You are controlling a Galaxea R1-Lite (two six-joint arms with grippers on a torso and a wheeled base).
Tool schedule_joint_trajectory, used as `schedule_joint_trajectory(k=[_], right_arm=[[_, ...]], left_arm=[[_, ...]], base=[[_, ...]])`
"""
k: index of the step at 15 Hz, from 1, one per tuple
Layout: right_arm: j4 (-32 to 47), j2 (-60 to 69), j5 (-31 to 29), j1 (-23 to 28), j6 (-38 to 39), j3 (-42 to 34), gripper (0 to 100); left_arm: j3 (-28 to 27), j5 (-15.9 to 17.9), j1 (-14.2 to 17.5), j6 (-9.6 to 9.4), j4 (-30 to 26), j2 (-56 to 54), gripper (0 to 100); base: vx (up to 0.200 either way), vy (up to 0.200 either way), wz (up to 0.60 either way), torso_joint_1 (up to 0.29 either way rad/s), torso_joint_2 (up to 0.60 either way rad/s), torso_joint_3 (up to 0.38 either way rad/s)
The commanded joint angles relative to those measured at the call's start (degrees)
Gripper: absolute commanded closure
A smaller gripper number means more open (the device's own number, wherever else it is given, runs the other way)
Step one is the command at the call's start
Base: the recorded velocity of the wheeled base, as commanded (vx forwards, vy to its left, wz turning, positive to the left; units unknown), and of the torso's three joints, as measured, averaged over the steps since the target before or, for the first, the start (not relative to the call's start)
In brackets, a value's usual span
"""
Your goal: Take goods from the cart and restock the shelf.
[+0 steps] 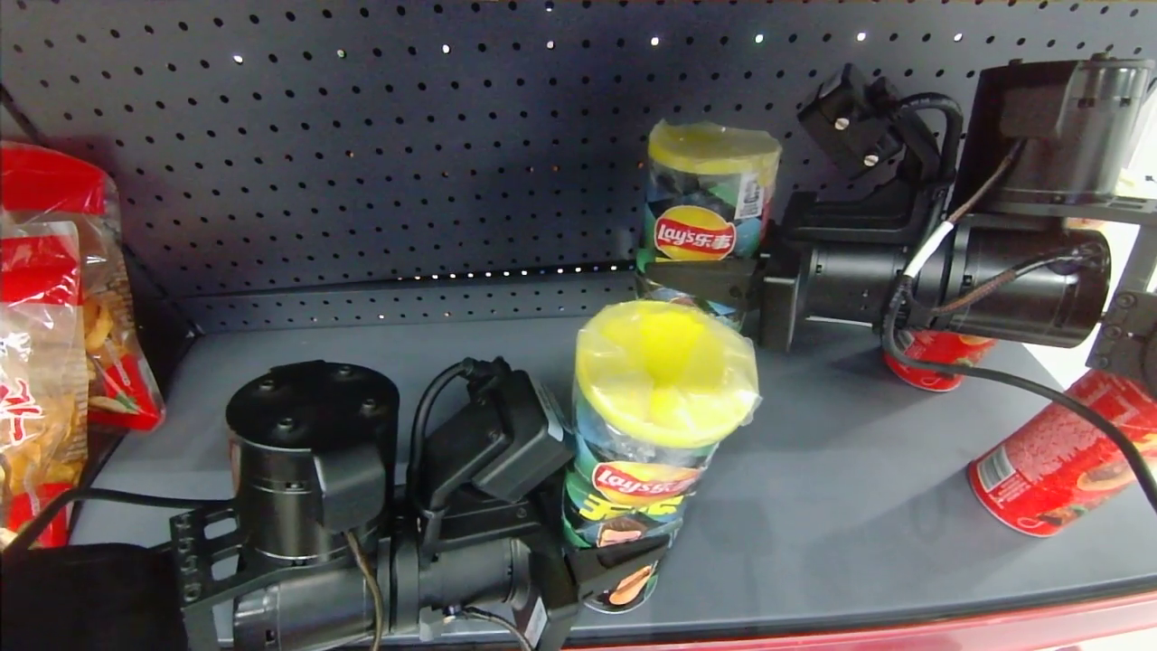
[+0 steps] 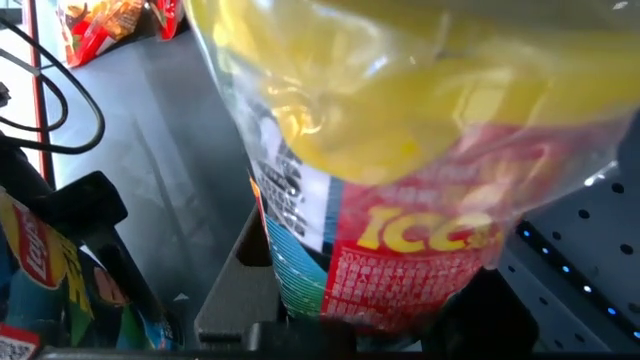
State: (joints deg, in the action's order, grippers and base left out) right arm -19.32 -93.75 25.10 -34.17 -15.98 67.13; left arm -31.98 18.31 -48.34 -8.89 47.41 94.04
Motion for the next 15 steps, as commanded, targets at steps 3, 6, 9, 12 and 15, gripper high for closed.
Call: schedule_joint_trajectory(k=[3, 6, 9, 12, 15], right_arm=[[0.0, 0.1, 0.0, 0.0, 0.0, 0.0, 100], [0.0, 0.1, -0.1, 0.0, 0.0, -0.2, 100], [0.0, 0.1, -0.1, -0.1, 0.0, -0.2, 100], [0.0, 0.1, -0.1, -0.1, 0.0, -0.2, 100], [0.0, -0.4, -0.1, -0.5, 0.0, 0.2, 100]], left_arm=[[1.1, -0.5, 0.0, 0.1, -0.2, 0.2, 0], [1.5, -0.5, 0.0, 0.1, -0.2, -0.2, 0], [2.9, -1.1, 0.2, 0.1, -0.2, -1.5, 0], [6.0, -1.3, 0.3, 0.1, -0.2, -4.3, 0], [7.5, -2.1, 0.3, 0.63, -0.3, -6.6, 0]], base=[[0.0, 0.0, 0.0, 0.0, 0.0, 0.0], [0.0, 0.0, 0.0, 0.0, 0.0, 0.0], [0.0, 0.0, 0.0, 0.0, 0.0, 0.0], [0.0, 0.0, 0.0, 0.0, 0.0, 0.0], [0.0, 0.0, 0.0, 0.0, 0.0, 0.0]])
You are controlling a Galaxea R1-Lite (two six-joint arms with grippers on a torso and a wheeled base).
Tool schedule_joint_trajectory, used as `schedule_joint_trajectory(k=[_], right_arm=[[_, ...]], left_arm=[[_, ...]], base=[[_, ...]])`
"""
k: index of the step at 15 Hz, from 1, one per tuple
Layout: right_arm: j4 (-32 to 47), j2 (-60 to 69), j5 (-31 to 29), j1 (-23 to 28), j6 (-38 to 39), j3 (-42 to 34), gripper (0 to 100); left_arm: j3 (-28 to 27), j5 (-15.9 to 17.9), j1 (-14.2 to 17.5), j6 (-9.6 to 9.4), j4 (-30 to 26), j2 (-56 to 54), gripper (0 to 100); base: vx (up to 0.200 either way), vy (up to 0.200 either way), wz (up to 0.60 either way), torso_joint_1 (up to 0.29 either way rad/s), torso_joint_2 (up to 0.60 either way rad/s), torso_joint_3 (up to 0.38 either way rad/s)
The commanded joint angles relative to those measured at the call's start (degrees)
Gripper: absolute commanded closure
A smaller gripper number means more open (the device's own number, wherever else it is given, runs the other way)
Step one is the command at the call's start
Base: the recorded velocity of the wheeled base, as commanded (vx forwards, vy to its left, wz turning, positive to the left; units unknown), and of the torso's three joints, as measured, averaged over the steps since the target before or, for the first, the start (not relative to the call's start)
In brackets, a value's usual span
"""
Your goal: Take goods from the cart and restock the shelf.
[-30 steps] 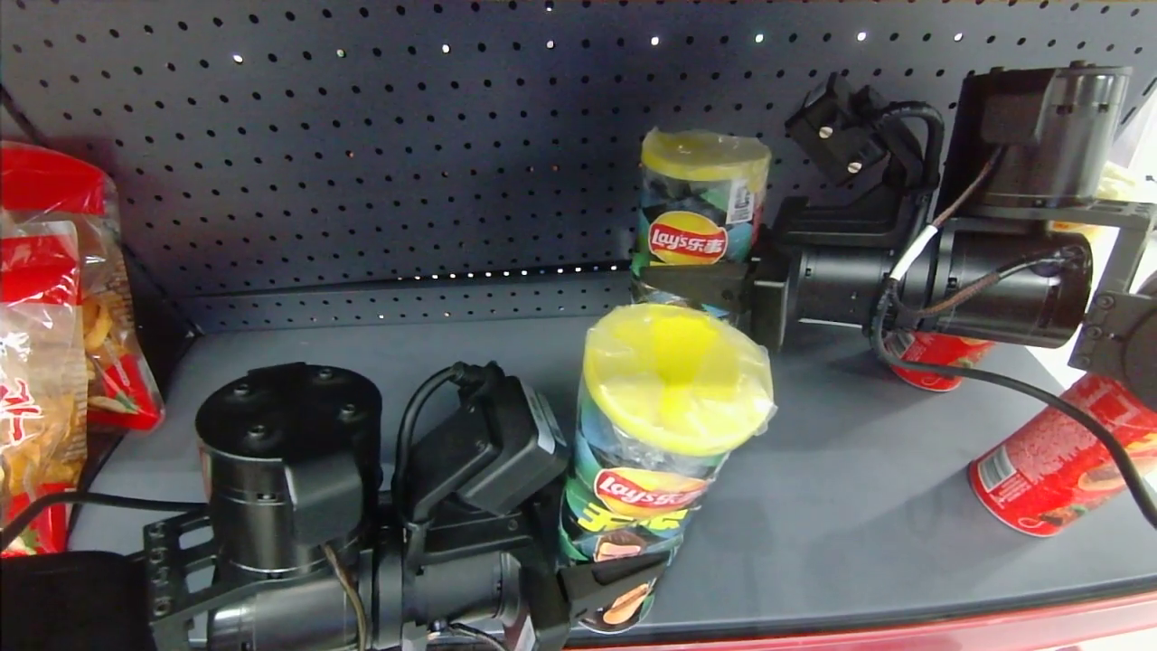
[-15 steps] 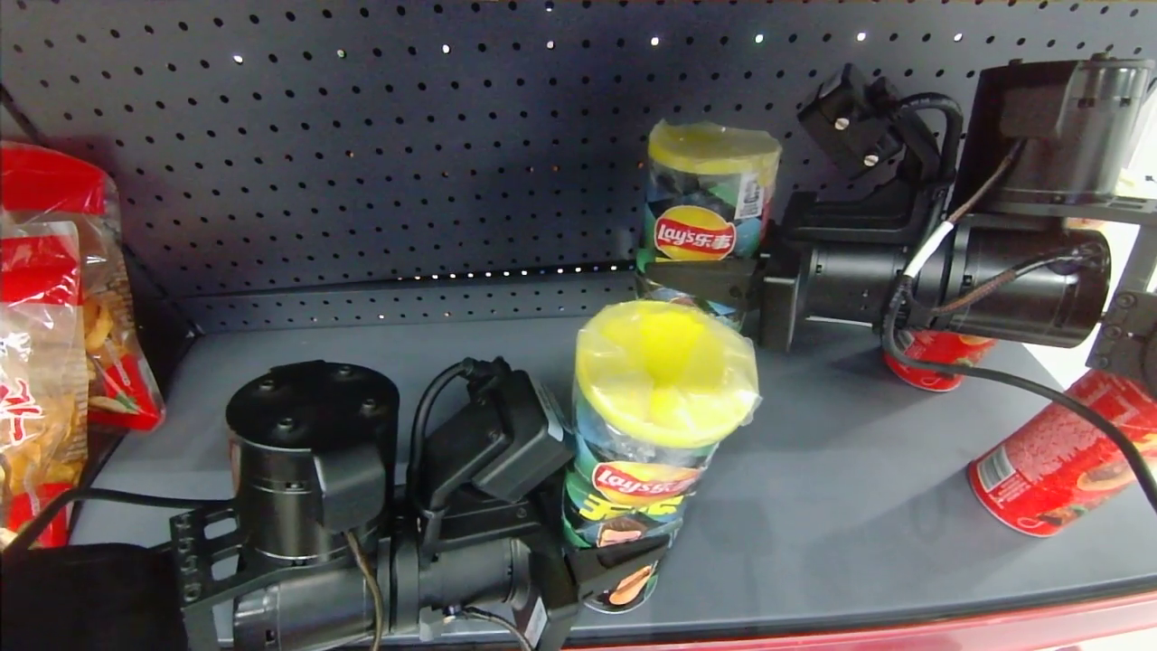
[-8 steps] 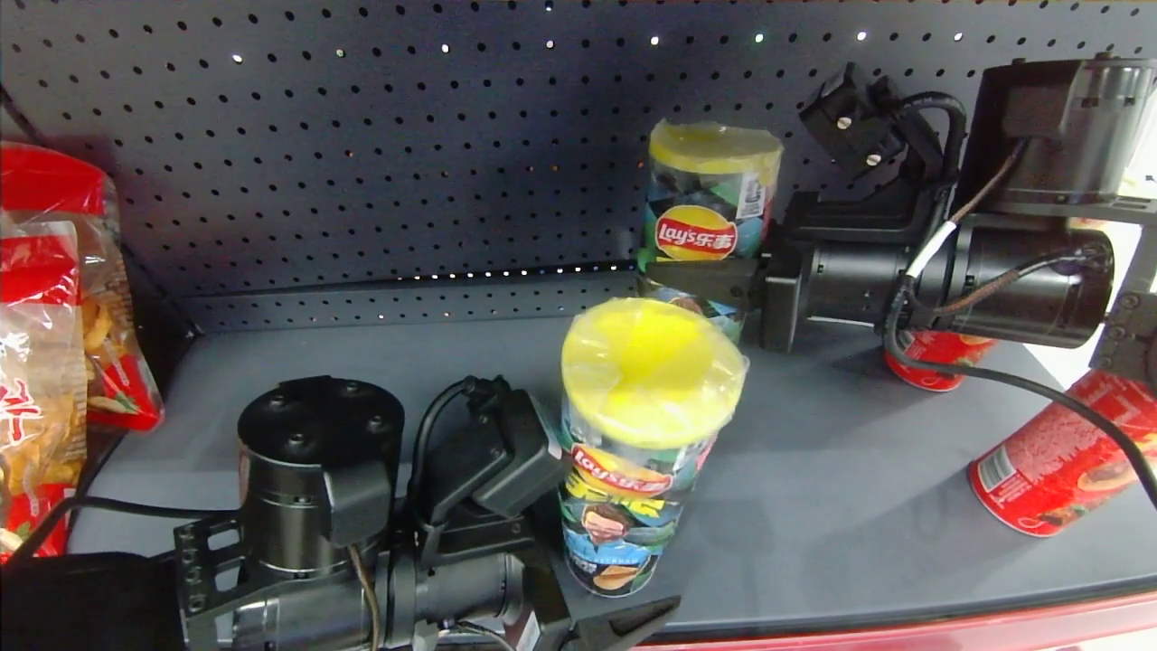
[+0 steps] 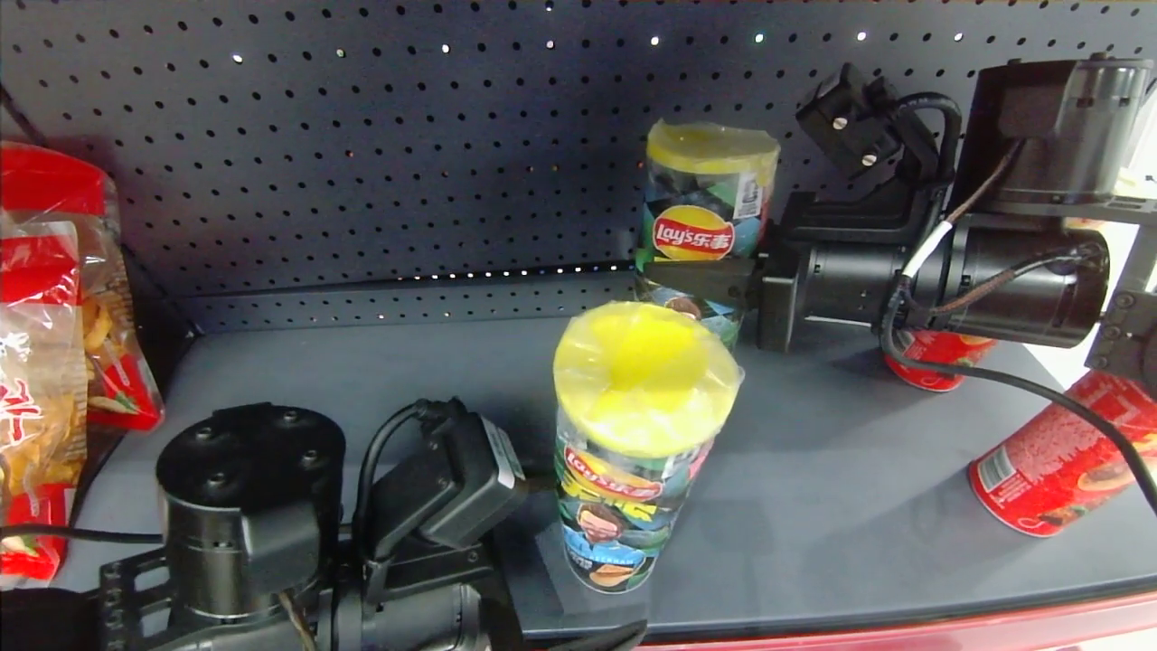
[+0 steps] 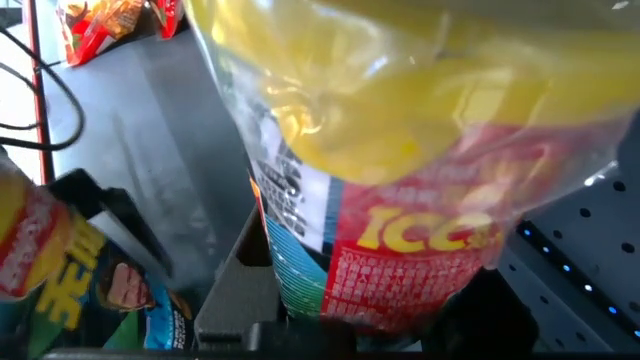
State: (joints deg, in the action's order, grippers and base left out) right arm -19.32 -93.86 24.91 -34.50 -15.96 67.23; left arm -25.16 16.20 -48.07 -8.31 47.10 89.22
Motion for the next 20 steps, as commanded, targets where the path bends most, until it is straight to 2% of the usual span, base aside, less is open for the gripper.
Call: schedule_joint_trajectory(k=[1, 8, 12, 14, 17, 20], right_arm=[[0.0, -0.4, -0.5, -0.7, 0.0, 0.1, 100], [0.0, -0.4, -0.7, -1.3, 0.0, -0.1, 100], [0.0, 0.1, -0.8, -1.3, 0.0, -0.3, 100], [0.0, 0.2, -0.8, -1.3, 0.0, -0.3, 100], [0.0, 0.6, -0.8, -1.3, 0.0, -0.4, 100], [0.1, 1.4, -0.8, -1.3, 0.0, -1.1, 100]], left_arm=[[1.3, -0.3, 0.0, 0.23, 0.0, -2.6, 0], [1.3, -0.3, -0.4, 0.23, 0.0, -3.0, 0], [1.2, -1.0, -2.7, 0.4, 0.0, -2.9, 0], [1.1, -1.6, -4.0, 1.46, 0.0, -2.9, 0], [1.1, -4.4, -6.6, 3.92, 0.1, -2.9, 0], [1.3, -5.0, -6.5, 4.01, 0.1, -3.0, 0]], base=[[0.0, 0.0, 0.0, 0.0, 0.0, 0.0], [0.0, 0.0, 0.0, 0.0, 0.0, 0.0], [0.0, 0.0, 0.0, 0.0, 0.0, 0.0], [0.0, 0.0, 0.0, 0.0, 0.0, 0.0], [0.0, 0.0, 0.0, 0.0, 0.0, 0.0], [0.0, 0.0, 0.0, 0.0, 0.0, 0.0]])
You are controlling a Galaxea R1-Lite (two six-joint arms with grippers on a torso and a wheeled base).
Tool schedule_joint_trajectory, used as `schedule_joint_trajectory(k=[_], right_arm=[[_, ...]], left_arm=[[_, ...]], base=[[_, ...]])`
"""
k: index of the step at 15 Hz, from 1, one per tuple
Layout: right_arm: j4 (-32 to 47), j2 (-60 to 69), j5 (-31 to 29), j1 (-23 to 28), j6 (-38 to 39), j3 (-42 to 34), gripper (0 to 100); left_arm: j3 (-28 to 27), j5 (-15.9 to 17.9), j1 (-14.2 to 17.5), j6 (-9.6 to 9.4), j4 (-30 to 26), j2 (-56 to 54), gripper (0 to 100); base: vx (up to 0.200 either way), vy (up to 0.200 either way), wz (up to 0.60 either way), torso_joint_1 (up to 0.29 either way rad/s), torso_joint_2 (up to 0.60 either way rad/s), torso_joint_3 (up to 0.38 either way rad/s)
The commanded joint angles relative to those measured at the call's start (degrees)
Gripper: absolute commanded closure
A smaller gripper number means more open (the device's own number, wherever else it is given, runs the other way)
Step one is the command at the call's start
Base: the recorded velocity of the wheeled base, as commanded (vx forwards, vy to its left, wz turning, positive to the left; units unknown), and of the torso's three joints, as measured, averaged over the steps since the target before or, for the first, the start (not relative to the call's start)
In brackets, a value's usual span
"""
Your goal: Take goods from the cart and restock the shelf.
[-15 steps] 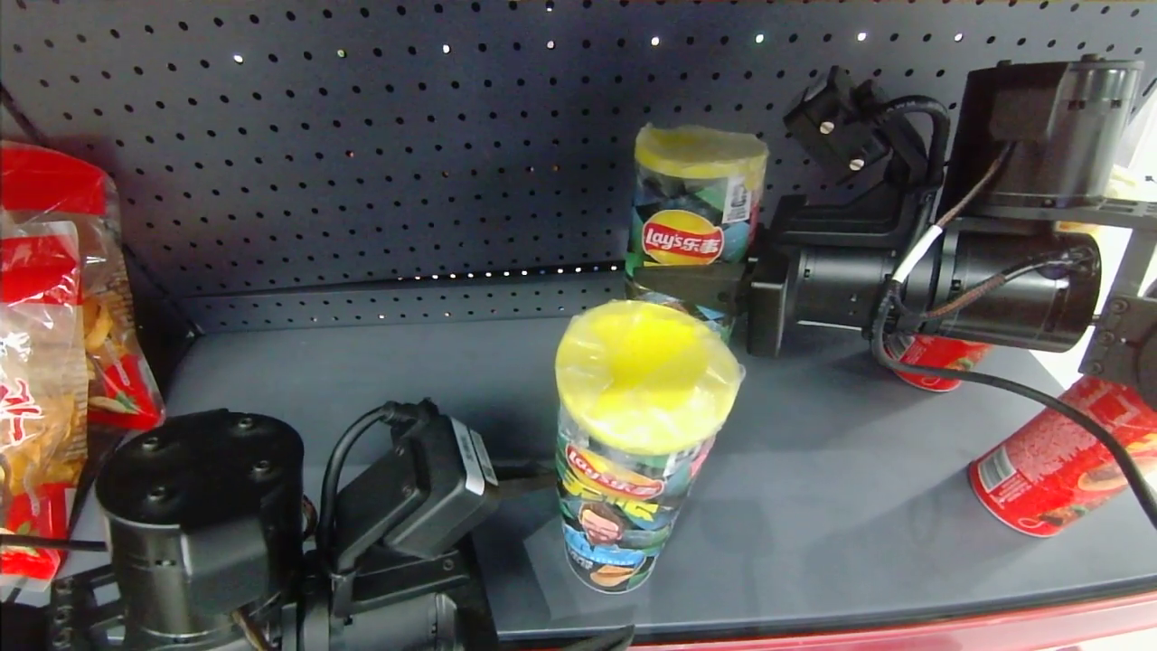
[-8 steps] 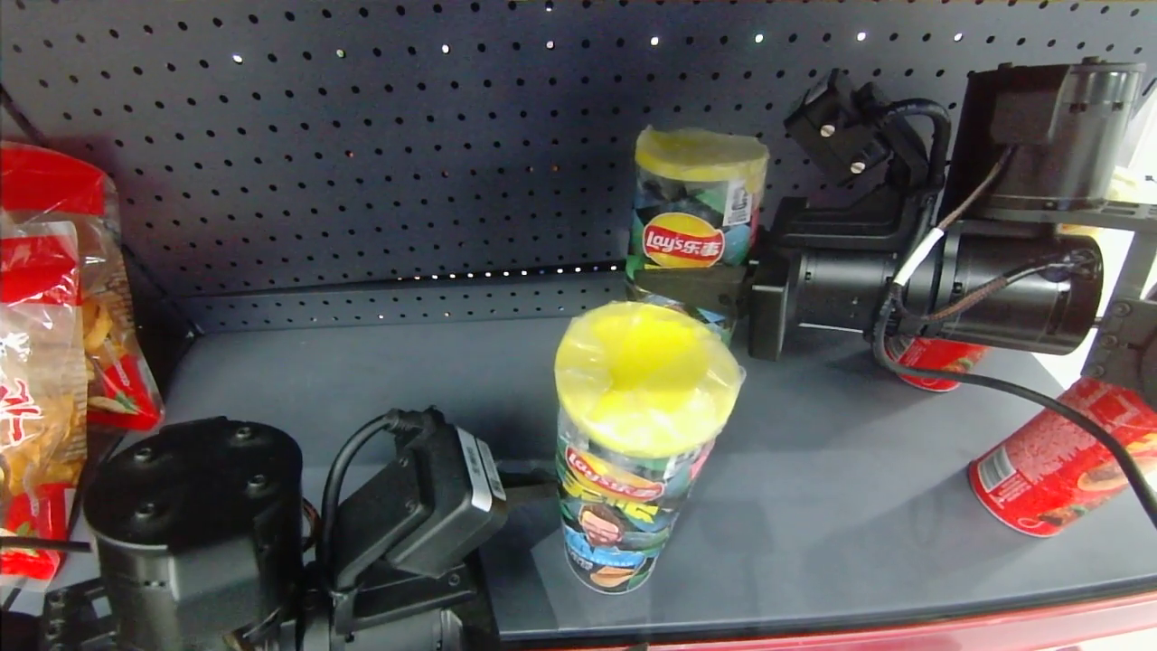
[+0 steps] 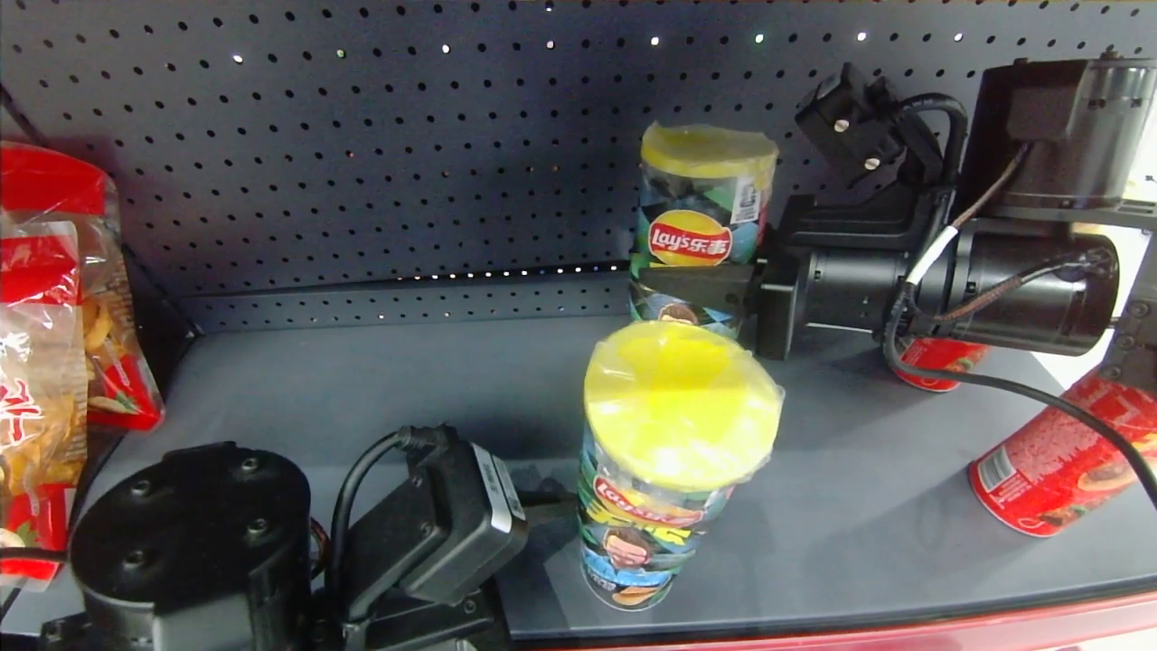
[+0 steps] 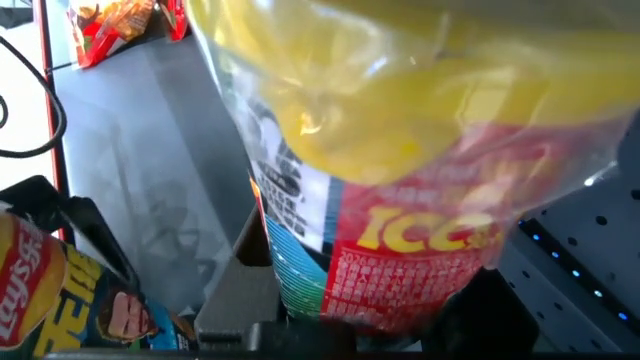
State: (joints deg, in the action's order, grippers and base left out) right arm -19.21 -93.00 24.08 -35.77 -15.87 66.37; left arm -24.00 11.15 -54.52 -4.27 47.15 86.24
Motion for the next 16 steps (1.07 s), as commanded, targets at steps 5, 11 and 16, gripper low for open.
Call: schedule_joint_trajectory(k=[5, 11, 16], right_arm=[[-0.1, 1.1, 0.0, 0.1, 0.0, -1.7, 100], [-0.1, -0.2, -0.1, -0.1, 0.0, -1.9, 100], [-0.2, -1.8, -0.8, 0.3, 0.0, -1.9, 100]], left_arm=[[3.3, -1.4, 3.8, -0.13, 0.0, -0.5, 0], [7.5, -1.9, 6.9, -0.22, -0.9, -9.8, 0], [9.5, -0.9, 25.7, -0.57, -2.3, -25.2, 0]], base=[[0.0, 0.0, 0.0, 0.0, 0.0, 0.0], [0.0, 0.0, 0.0, 0.0, 0.0, 0.0], [0.0, 0.0, 0.0, 0.0, 0.0, 0.0]])
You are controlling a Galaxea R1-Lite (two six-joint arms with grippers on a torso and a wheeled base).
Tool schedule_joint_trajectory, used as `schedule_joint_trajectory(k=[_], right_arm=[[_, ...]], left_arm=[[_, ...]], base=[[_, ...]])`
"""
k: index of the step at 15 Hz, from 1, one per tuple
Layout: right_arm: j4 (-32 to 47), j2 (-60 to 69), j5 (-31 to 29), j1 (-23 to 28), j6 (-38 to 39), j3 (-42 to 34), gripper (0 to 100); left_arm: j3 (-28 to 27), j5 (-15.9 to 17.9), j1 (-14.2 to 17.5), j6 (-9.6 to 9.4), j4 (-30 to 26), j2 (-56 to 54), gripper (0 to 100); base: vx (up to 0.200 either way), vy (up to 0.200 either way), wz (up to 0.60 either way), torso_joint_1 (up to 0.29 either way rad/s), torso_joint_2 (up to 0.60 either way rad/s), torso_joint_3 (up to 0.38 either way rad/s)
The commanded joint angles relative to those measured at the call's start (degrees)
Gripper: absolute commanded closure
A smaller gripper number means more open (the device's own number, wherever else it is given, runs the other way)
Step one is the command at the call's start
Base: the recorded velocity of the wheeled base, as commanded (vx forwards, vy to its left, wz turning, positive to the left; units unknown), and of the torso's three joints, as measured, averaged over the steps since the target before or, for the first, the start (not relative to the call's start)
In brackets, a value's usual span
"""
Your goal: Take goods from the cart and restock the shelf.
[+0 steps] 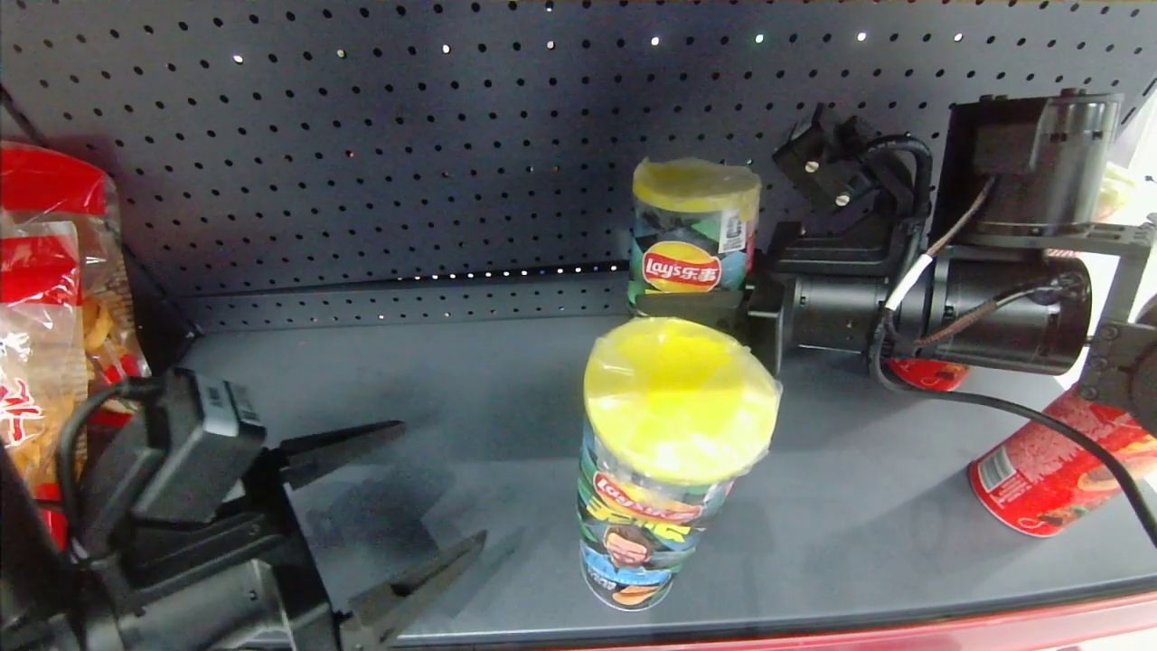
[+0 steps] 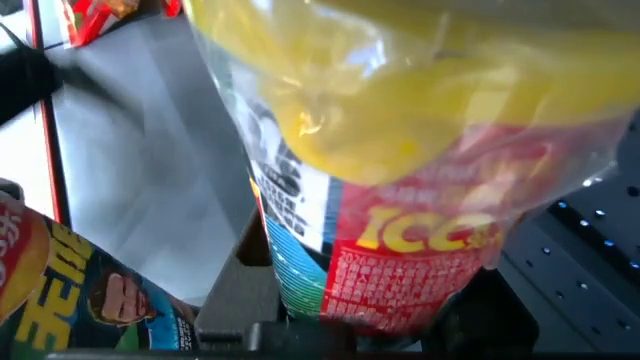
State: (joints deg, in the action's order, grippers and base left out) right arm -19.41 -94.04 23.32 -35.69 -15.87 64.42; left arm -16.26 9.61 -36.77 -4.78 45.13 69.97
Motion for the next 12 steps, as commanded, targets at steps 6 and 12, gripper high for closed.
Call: schedule_joint_trajectory(k=[6, 12], right_arm=[[0.1, -2.1, -0.4, 0.3, 0.0, 2.7, 100], [0.1, -5.3, -0.3, -1.2, 0.8, 8.3, 100]], left_arm=[[16.3, 10.1, 32.7, -2.96, -3.0, -31.5, 0], [16.2, 4.5, 34.0, -2.34, -41.4, -64.3, 0]], base=[[0.0, 0.0, 0.0, 0.0, 0.0, 0.0], [0.0, 0.0, 0.0, 0.0, 0.0, 0.0]])
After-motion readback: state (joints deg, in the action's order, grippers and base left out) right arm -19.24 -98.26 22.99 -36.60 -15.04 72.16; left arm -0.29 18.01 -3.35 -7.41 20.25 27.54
